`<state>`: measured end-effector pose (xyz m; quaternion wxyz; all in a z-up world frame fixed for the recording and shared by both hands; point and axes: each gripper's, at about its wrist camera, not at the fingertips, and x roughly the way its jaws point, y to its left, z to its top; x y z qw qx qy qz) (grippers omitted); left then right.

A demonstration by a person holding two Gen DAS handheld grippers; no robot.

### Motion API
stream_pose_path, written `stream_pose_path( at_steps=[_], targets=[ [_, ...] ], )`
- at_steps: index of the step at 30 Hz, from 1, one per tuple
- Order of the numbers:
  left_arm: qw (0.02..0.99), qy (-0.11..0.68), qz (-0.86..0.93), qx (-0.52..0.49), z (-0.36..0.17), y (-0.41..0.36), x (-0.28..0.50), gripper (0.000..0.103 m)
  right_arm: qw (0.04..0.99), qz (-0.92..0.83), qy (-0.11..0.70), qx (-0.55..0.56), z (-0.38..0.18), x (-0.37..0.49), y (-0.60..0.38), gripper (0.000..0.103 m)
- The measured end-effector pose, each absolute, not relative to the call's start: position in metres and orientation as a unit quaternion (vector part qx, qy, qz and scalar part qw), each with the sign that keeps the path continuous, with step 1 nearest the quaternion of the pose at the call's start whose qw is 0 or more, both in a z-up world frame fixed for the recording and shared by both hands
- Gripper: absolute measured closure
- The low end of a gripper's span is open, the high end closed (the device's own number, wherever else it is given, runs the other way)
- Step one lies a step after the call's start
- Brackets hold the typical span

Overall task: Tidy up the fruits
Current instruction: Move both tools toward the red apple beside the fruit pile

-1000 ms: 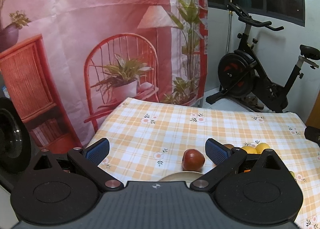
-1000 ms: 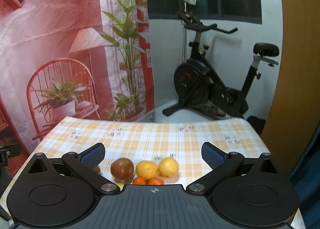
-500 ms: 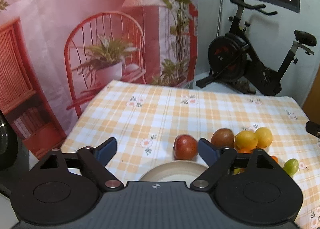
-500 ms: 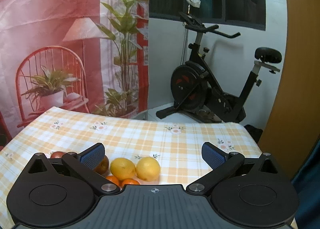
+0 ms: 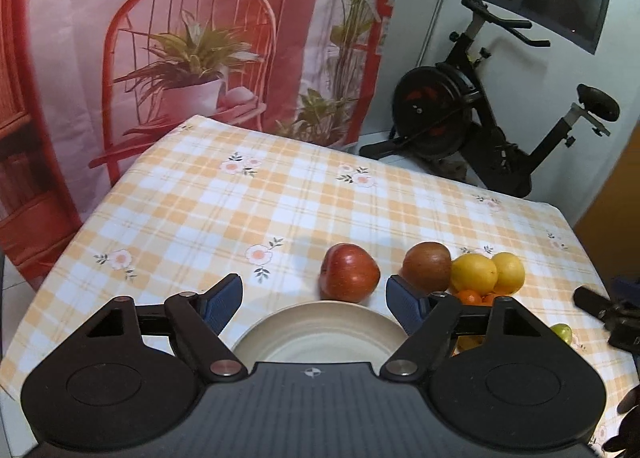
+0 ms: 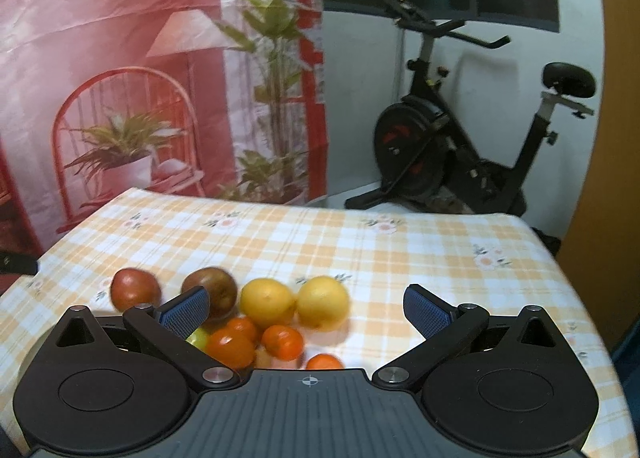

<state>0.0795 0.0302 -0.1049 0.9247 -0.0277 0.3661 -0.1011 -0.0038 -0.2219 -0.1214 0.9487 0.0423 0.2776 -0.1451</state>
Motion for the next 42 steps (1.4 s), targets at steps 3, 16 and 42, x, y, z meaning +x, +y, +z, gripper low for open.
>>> stream_pose_path(
  at_steps=[3, 16, 42],
  targets=[
    [0.920, 0.375, -0.105, -0.037, -0.110, 0.028, 0.081, 0.022, 0.949, -0.119, 0.289, 0.051, -0.126, 0.000, -0.221, 0.000],
    [0.919, 0.387, -0.068, 0.029, -0.111, 0.030, 0.097, 0.021, 0.932, -0.127, 0.339, 0.000, -0.134, 0.023, -0.207, 0.017],
    [0.938, 0.340, -0.068, -0.010, -0.132, 0.087, 0.164, 0.039, 0.917, 0.025, 0.373, -0.139, -0.163, 0.149, -0.111, 0.035]
  ],
)
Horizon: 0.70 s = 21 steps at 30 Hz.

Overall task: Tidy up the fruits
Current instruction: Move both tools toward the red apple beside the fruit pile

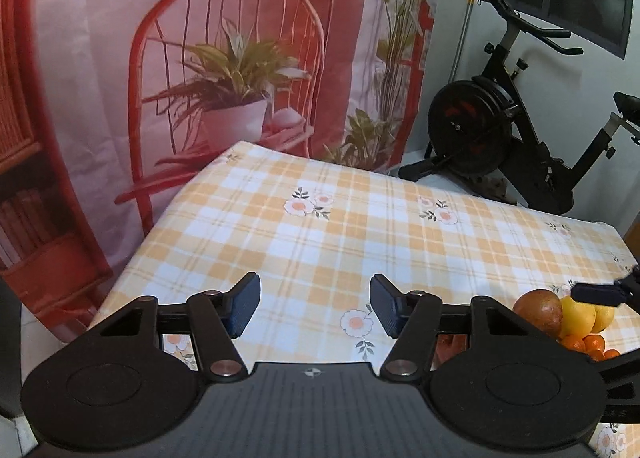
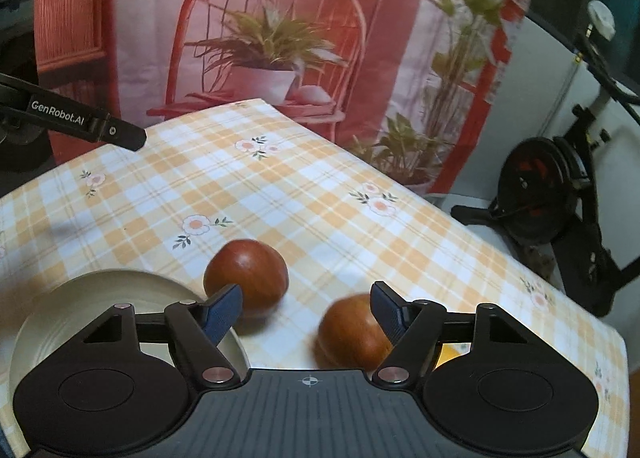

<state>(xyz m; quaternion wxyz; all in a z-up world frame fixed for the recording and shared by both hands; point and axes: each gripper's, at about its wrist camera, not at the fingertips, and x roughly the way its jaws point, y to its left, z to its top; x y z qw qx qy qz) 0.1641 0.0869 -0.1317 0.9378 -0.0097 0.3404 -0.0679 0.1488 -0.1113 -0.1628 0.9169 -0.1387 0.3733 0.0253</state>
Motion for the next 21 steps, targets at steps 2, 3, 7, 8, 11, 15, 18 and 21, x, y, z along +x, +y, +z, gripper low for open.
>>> stream_pose_path(
  at_steps=[2, 3, 7, 8, 11, 15, 18, 21],
  targets=[
    [0.936, 0.343, -0.073, -0.020, -0.135, 0.090, 0.168, 0.039, 0.914, 0.031, 0.377, -0.146, -0.165, 0.157, -0.105, 0.035],
    [0.935, 0.345, -0.076, -0.027, -0.137, 0.091, 0.169, 0.039, 0.912, 0.037, 0.380, -0.150, -0.167, 0.161, -0.102, 0.035],
    [0.932, 0.353, -0.076, -0.037, -0.145, 0.096, 0.175, 0.039, 0.899, 0.056, 0.401, -0.166, -0.177, 0.176, -0.089, 0.044],
    [0.931, 0.355, -0.076, -0.037, -0.146, 0.097, 0.175, 0.039, 0.896, 0.060, 0.407, -0.166, -0.180, 0.180, -0.086, 0.045],
    [0.929, 0.360, -0.080, -0.043, -0.149, 0.099, 0.176, 0.039, 0.888, 0.071, 0.426, -0.160, -0.187, 0.189, -0.080, 0.046],
    [0.926, 0.365, -0.084, -0.044, -0.152, 0.100, 0.177, 0.039, 0.878, 0.074, 0.450, -0.144, -0.197, 0.200, -0.077, 0.046],
    [0.924, 0.369, -0.087, -0.050, -0.154, 0.101, 0.177, 0.039, 0.879, 0.063, 0.453, -0.132, -0.200, 0.204, -0.079, 0.046],
    [0.922, 0.371, -0.090, -0.057, -0.156, 0.102, 0.178, 0.041, 0.878, 0.058, 0.458, -0.126, -0.202, 0.208, -0.082, 0.046]
  ],
)
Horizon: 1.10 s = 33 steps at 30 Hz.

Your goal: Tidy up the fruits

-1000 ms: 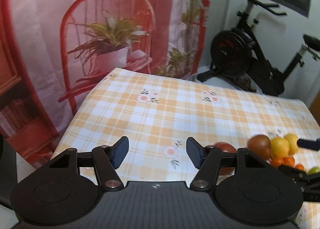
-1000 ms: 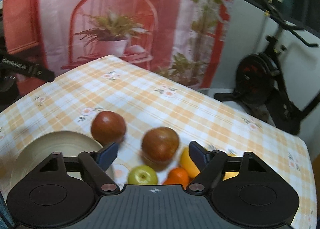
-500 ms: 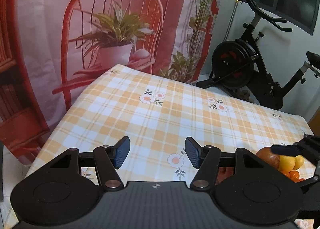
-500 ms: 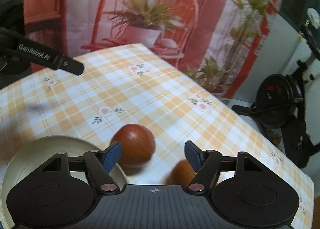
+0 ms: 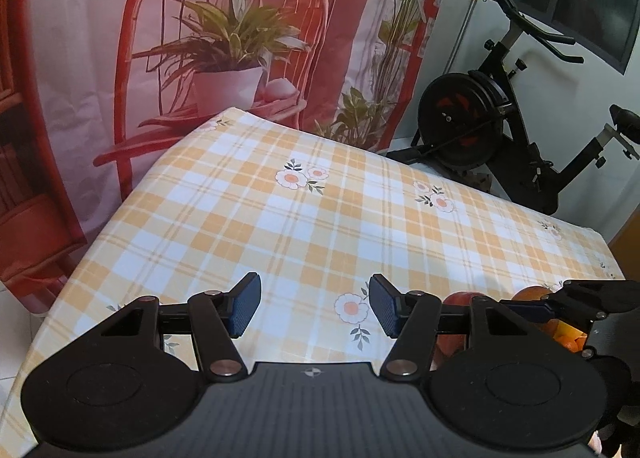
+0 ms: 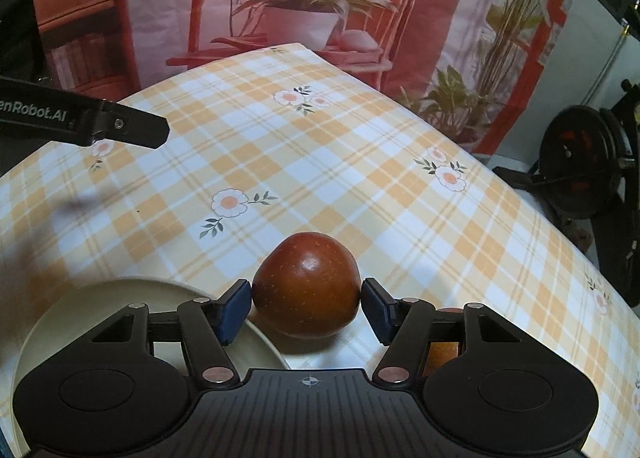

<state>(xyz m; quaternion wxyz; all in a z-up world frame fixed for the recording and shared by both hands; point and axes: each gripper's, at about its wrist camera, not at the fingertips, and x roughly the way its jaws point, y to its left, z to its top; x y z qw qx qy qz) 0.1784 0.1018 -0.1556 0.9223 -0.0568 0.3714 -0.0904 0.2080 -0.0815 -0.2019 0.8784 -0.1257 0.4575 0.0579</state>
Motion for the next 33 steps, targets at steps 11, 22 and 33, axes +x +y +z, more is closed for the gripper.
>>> stream_pose_path(
  at_steps=[11, 22, 33],
  targets=[
    [0.918, 0.379, -0.095, -0.070, -0.155, 0.104, 0.181, 0.049, 0.890, 0.090, 0.445, -0.048, -0.203, 0.214, -0.078, 0.047],
    [0.897, 0.412, -0.144, -0.069, -0.168, 0.073, 0.196, 0.049, 0.898, 0.090, 0.430, 0.024, -0.204, 0.199, -0.104, 0.048],
    [0.871, 0.450, -0.186, -0.071, -0.185, 0.042, 0.210, 0.049, 0.906, 0.076, 0.416, 0.030, -0.201, 0.184, -0.117, 0.048]
  ],
)
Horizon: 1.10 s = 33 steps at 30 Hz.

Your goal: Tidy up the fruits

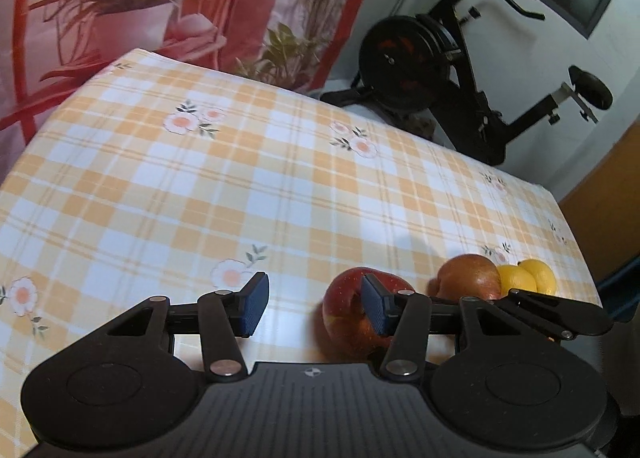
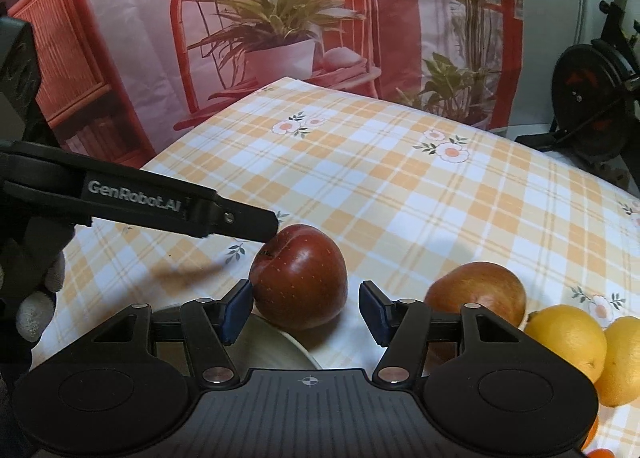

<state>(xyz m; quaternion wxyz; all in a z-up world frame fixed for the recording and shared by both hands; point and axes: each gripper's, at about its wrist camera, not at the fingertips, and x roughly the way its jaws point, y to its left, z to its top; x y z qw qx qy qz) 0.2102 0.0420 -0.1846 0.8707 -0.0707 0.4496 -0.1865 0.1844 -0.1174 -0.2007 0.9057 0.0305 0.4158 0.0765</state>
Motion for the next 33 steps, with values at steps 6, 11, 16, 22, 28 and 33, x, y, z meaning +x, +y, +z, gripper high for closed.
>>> stream_pose_path(
  at_steps=[6, 11, 16, 22, 28, 33],
  targets=[
    [0.865, 0.456, -0.199, -0.068, -0.190, 0.028, 0.216, 0.049, 0.910, 0.065, 0.410, 0.022, -0.198, 0.179, -0.121, 0.048],
    [0.858, 0.462, -0.215, -0.072, -0.193, 0.020, 0.221, 0.049, 0.912, 0.062, 0.405, 0.024, -0.198, 0.178, -0.123, 0.048],
    [0.853, 0.463, -0.224, -0.082, -0.195, 0.016, 0.222, 0.049, 0.906, 0.060, 0.418, 0.021, -0.206, 0.185, -0.120, 0.048],
    [0.847, 0.467, -0.231, -0.102, -0.197, 0.020, 0.223, 0.049, 0.906, 0.059, 0.417, 0.037, -0.213, 0.187, -0.123, 0.047],
    [0.843, 0.467, -0.243, -0.112, -0.196, 0.022, 0.222, 0.057, 0.910, 0.065, 0.406, 0.056, -0.214, 0.183, -0.127, 0.048],
    [0.842, 0.465, -0.247, -0.120, -0.192, 0.029, 0.218, 0.058, 0.914, 0.067, 0.396, 0.062, -0.210, 0.178, -0.122, 0.048]
  ],
)
